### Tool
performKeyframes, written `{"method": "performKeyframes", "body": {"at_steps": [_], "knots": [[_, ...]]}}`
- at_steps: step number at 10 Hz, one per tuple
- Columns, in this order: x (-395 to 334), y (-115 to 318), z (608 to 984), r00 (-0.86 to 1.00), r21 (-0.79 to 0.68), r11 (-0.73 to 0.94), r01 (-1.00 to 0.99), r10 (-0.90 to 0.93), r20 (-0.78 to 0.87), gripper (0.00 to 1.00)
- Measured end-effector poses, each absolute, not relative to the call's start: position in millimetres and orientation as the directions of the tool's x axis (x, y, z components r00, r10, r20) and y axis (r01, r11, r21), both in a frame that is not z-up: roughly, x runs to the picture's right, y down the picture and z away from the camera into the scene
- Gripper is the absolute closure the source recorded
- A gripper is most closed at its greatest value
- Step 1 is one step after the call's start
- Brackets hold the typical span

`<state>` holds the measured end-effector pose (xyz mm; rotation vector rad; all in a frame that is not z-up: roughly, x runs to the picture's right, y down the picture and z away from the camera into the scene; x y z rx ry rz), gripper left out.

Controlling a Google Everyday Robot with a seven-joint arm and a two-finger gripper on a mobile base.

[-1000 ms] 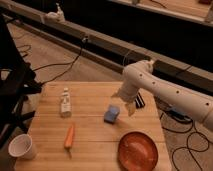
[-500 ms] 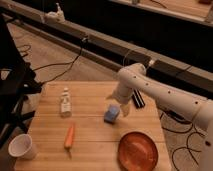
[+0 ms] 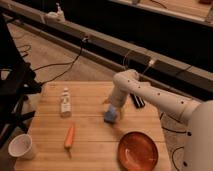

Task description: Place the white sponge in the ceramic bowl

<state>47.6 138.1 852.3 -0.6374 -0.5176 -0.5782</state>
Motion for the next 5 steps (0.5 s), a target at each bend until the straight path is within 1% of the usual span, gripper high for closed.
{"method": "performKeyframes", "body": {"at_steps": [3, 4, 5], "knots": [[33, 151, 873, 0.702, -0.397, 0.643, 0.655, -0.325, 0.633, 0.20], [31, 157, 878, 0.697, -0.404, 0.629, 0.664, -0.325, 0.639, 0.22], [31, 161, 882, 0.695, -0.410, 0.619, 0.670, -0.328, 0.640, 0.28]]}}
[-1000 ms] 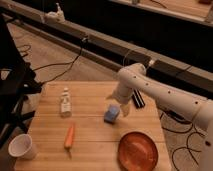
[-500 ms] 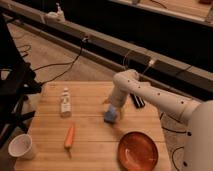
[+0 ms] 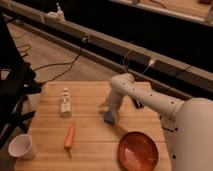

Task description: Place the white sponge in the ceramic bowl

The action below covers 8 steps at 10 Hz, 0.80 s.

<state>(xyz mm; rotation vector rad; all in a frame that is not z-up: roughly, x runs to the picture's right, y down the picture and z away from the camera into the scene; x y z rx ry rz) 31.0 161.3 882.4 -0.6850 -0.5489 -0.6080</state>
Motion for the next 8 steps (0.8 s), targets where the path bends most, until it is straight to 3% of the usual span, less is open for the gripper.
{"method": "performKeyframes", "body": {"at_steps": [4, 7, 8], "knots": [[44, 155, 886, 0.729, -0.430, 0.630, 0.647, -0.347, 0.590, 0.68], [59, 137, 852, 0.756, -0.438, 0.643, 0.628, -0.370, 0.540, 0.96], [63, 131, 831, 0.759, -0.431, 0.651, 0.625, -0.377, 0.531, 1.00]]}}
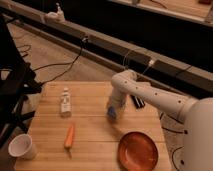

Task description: Place the white sponge in the ceramic bowl

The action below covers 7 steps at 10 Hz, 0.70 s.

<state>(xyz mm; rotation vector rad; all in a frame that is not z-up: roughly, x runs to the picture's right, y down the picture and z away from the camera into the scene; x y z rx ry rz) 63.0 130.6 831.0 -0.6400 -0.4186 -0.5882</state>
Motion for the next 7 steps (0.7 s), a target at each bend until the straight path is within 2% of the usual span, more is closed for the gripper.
{"method": "performKeyframes", "body": {"at_steps": [4, 7], "knots": [[72, 136, 760, 0.727, -0.383, 0.666, 0.640, -0.363, 0.584, 1.00], [90, 157, 714, 0.694, -0.384, 0.657, 0.649, -0.304, 0.653, 1.00]]}}
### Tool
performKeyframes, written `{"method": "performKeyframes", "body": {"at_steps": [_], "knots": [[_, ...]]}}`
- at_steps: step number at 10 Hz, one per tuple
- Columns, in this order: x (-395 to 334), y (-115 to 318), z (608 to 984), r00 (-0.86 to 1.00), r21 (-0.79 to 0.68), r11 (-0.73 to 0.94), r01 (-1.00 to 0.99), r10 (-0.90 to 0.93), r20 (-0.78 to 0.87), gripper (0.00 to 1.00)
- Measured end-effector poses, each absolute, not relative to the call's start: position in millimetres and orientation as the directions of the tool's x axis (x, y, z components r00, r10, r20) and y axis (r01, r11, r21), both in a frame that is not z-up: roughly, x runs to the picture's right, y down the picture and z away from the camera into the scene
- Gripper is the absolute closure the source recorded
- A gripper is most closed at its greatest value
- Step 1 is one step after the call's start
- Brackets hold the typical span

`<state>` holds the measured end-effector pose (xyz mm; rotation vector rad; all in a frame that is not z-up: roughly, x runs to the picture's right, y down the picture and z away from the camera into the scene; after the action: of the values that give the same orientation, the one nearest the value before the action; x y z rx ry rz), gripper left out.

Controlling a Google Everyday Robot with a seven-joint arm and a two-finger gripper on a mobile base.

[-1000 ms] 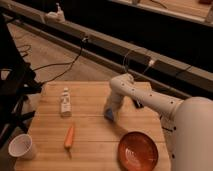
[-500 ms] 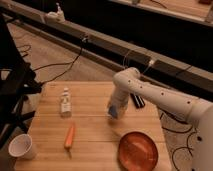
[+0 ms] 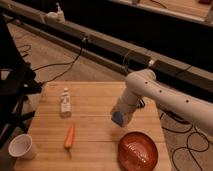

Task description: Place the white sponge in the ceramic bowl

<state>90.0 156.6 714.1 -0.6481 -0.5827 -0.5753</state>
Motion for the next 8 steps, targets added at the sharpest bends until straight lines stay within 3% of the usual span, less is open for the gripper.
{"method": "performKeyframes", "body": {"at_steps": [4, 8], "knots": [[128, 191, 675, 0.695, -0.448, 0.618, 0.646, -0.232, 0.681, 0.98], [139, 228, 653, 0.681, -0.492, 0.589, 0.641, -0.142, 0.718, 0.61]]}}
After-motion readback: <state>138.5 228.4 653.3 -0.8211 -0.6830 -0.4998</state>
